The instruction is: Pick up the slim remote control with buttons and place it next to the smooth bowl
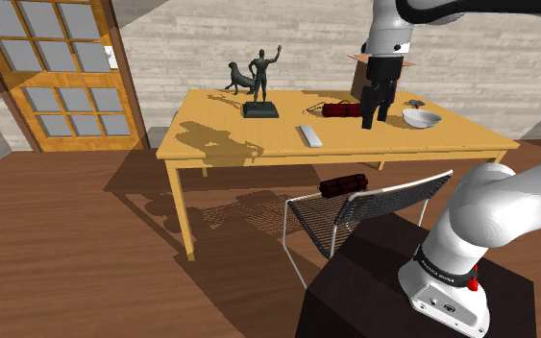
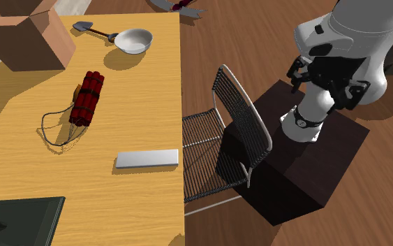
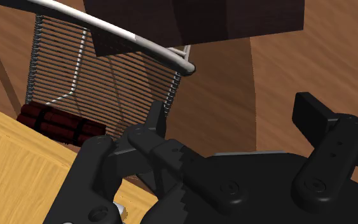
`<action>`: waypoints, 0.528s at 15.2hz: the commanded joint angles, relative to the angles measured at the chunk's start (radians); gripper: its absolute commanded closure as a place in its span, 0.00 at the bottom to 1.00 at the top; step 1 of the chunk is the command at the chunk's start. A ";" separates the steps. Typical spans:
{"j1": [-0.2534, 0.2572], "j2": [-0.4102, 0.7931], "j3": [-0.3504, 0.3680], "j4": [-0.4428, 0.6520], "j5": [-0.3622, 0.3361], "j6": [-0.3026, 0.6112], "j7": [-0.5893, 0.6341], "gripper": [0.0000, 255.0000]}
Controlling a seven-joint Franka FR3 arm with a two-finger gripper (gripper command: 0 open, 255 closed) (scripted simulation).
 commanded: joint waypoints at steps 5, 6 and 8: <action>-0.023 0.113 -0.024 0.007 -0.017 0.120 0.005 0.00; -0.029 0.143 -0.031 0.012 -0.020 0.148 0.007 0.00; -0.040 0.205 -0.043 0.026 -0.026 0.203 0.009 0.00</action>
